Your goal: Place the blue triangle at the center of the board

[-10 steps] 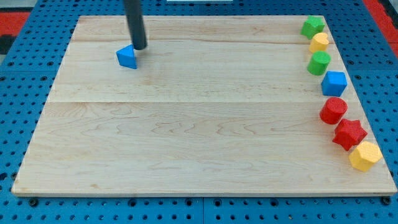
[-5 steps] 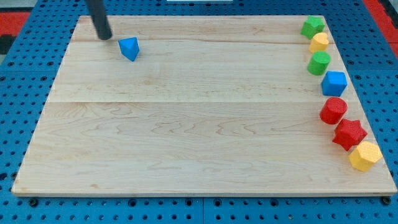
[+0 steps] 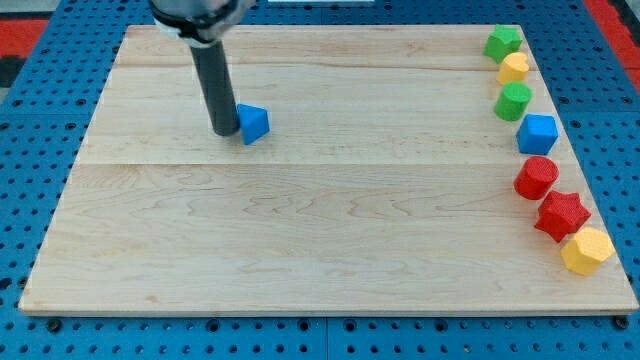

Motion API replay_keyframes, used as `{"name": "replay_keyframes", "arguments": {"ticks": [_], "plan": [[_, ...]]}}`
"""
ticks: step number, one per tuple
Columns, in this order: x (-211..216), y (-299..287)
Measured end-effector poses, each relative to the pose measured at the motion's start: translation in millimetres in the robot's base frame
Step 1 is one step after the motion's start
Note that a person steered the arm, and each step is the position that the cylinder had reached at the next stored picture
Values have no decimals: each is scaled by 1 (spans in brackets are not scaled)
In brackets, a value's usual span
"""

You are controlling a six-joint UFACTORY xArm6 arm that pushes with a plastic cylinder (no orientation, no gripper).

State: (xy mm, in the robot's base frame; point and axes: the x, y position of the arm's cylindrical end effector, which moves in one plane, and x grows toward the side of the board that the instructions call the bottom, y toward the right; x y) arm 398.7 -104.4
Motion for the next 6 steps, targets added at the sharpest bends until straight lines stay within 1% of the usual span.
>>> {"name": "replay_keyframes", "arguments": {"ticks": [1,2,3,4,5,6], "plan": [[-1,-1],[-22,-7],[-30,19],[4,86],[3,114],[70,138]]}}
